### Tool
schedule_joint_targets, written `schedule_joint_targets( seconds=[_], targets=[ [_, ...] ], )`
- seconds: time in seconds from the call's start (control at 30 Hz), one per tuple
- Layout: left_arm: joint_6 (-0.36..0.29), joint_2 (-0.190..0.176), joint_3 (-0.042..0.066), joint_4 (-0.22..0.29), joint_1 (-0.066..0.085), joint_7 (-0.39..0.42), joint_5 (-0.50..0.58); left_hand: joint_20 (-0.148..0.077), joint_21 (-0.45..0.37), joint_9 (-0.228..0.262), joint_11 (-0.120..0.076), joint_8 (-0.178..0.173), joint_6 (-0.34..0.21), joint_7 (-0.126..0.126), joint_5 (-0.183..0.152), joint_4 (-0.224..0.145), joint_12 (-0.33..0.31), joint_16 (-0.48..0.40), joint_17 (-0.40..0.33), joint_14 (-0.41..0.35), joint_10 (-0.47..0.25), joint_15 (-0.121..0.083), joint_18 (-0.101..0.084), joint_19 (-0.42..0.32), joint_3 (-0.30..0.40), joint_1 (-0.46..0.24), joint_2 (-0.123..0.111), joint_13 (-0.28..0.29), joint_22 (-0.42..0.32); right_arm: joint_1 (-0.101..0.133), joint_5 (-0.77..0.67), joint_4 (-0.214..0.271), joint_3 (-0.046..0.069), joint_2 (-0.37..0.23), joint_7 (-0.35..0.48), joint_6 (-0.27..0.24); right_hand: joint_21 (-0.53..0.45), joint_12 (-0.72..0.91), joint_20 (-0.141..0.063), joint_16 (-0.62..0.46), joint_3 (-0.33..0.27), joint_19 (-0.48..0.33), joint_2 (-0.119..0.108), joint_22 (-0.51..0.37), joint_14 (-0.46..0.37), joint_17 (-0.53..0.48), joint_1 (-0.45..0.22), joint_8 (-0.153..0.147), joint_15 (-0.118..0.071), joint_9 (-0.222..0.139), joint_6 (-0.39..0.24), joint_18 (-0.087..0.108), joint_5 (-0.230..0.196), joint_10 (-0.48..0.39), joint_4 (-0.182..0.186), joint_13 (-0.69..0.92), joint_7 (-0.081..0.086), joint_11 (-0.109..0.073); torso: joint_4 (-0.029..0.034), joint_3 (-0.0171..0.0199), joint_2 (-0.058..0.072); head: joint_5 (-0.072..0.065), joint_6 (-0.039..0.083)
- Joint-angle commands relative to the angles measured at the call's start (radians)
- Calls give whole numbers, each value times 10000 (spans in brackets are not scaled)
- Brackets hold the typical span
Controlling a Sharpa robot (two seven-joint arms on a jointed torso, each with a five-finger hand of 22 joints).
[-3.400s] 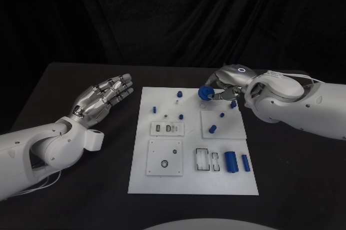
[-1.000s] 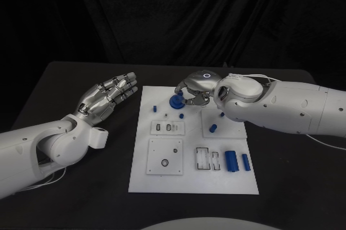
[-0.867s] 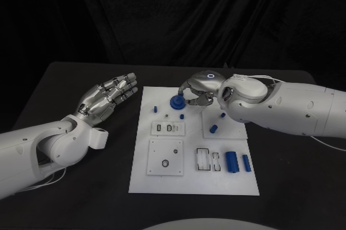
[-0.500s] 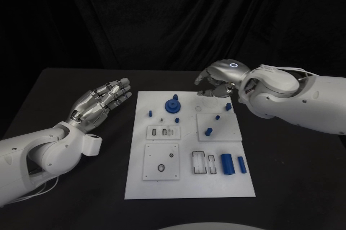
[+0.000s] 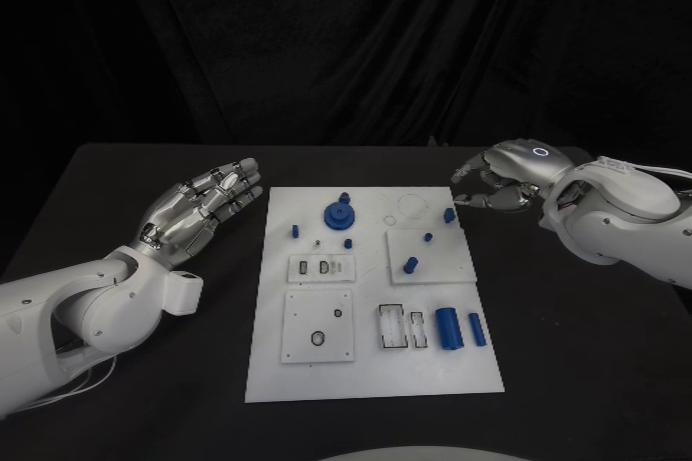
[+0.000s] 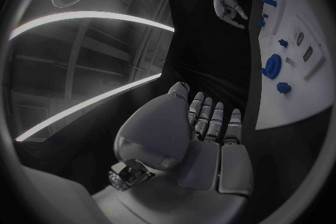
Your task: Assemble the parts on the task board
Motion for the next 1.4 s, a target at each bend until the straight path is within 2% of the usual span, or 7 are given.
schedule_joint_targets(
  seconds=[0.03,0.17,0.43,0.53,0.87,1.03,1.4],
  targets=[
    [83,11,9,18,-6,448,28,54,23,-5,74,28,-47,23,44,17,22,31,12,-21,-6,57,89,-6,53,100,-35,0,12,-100,10,-102,23,-64,161,-915,-4,26,-31,29,-25,962,-97,2594,1020,2635,3,-64,-53,-23,-105,-48,-85,1023,128,2635,2,-70,-68,-31,-111,49,-125],
    [92,13,9,10,-8,444,28,54,23,-5,74,28,-47,23,44,17,22,31,12,-21,-6,57,89,-6,53,100,-35,0,12,-202,12,-247,21,-100,179,-1008,-29,26,-52,29,-103,943,-148,2584,1020,2635,27,-135,-75,-76,-175,-40,-300,1023,297,2635,-23,-92,-97,-33,-128,95,-182],
    [123,29,9,-1,-13,432,28,54,23,-5,74,28,-47,23,44,17,22,31,12,-21,-6,57,89,-6,53,100,-35,0,12,-367,13,-375,20,-66,91,-758,-67,26,-69,29,-223,914,-222,2569,1020,2635,32,-194,-88,-131,-220,-29,-632,1023,473,2635,-19,-93,-42,-22,-101,36,-328],
    [131,27,9,2,-14,426,28,54,23,-5,74,28,-47,23,44,17,22,31,12,-21,-6,57,89,-6,53,100,-35,0,12,-438,13,-413,20,-24,48,-653,-79,26,-70,29,-250,905,-243,2564,1020,2635,28,-199,-86,-139,-219,-25,-713,1023,478,2635,-13,-91,-45,-7,-71,18,-336],
    [160,24,9,-14,-16,401,28,54,23,-5,74,28,-47,23,44,17,22,31,12,-21,-6,57,89,-6,53,100,-35,0,12,-665,13,-673,20,242,-74,-278,-120,26,-68,29,-238,875,-261,2548,1020,2635,263,-152,-80,-137,-102,-14,-802,1023,423,2635,21,-64,-79,-12,-16,98,-349],
    [177,7,9,-15,-18,392,28,61,22,-5,73,28,-59,26,46,17,27,41,14,-14,-10,65,89,-6,80,96,-33,1,12,-751,13,-773,20,370,-59,-270,-139,26,-66,29,-259,861,-281,2541,1020,2635,300,-125,-76,-130,-41,-8,-870,1023,439,2635,36,-52,-103,-16,-39,153,-436],
    [181,-20,9,-24,-22,388,28,61,22,-5,73,28,-59,26,46,17,27,41,14,-14,-10,65,89,-6,80,96,-33,1,12,-872,13,-871,20,491,-39,-225,-158,26,-56,29,-343,847,-353,2534,1020,2635,287,-164,-63,-155,-94,-3,-1058,1023,474,2635,56,-35,-58,5,-56,111,-484]
  ],
)
